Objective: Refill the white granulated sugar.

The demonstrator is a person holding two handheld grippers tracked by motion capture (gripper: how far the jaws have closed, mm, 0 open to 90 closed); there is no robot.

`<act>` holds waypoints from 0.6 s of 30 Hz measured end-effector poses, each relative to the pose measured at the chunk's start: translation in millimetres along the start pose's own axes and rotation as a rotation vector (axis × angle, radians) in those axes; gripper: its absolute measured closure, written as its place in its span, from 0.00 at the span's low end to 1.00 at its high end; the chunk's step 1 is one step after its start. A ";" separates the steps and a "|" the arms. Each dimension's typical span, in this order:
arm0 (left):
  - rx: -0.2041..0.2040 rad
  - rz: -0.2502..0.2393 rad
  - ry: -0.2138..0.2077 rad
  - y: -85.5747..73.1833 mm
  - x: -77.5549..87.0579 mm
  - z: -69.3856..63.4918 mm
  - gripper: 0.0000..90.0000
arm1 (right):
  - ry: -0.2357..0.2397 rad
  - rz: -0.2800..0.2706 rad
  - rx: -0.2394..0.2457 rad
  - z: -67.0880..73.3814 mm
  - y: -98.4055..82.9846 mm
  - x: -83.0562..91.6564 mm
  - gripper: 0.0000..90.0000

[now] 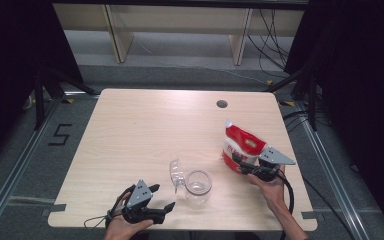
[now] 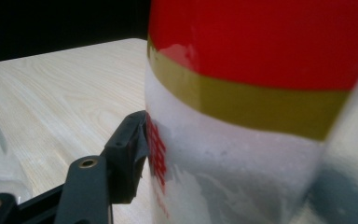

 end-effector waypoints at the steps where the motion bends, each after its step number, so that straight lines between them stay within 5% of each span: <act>1: 0.018 -0.001 -0.003 -0.6 -0.6 -1.0 0.24 | -0.006 0.001 -0.004 0.2 -0.1 0.2 0.46; 4: 0.001 -0.003 -0.004 -0.2 -0.3 -0.5 0.24 | 0.013 -0.006 0.014 -1.0 -0.2 -0.7 0.49; 8: -0.004 -0.002 -0.002 0.0 0.6 -0.3 0.24 | 0.016 -0.011 -0.040 1.4 -1.0 -1.9 0.51; 10: 0.018 -0.005 -0.005 -0.2 0.4 -1.3 0.24 | 0.016 -0.011 -0.037 1.4 -1.0 -2.0 0.52; 16: -0.015 -0.004 -0.004 0.8 0.4 -0.3 0.24 | 0.017 -0.005 -0.026 1.5 -0.8 -1.5 0.55; 18: 0.012 -0.006 -0.004 0.5 -0.2 -2.3 0.24 | 0.016 -0.002 -0.033 2.3 -0.4 -1.3 0.56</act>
Point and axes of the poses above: each handheld gripper's, and its own axes: x roughly backward along the jaws, y roughly out of its top, z roughly to its left, the point moved 4 cm from there along -x, roughly forward along the jaws, and after that the axes turned 2 degrees about y, right-handed, at the moved point
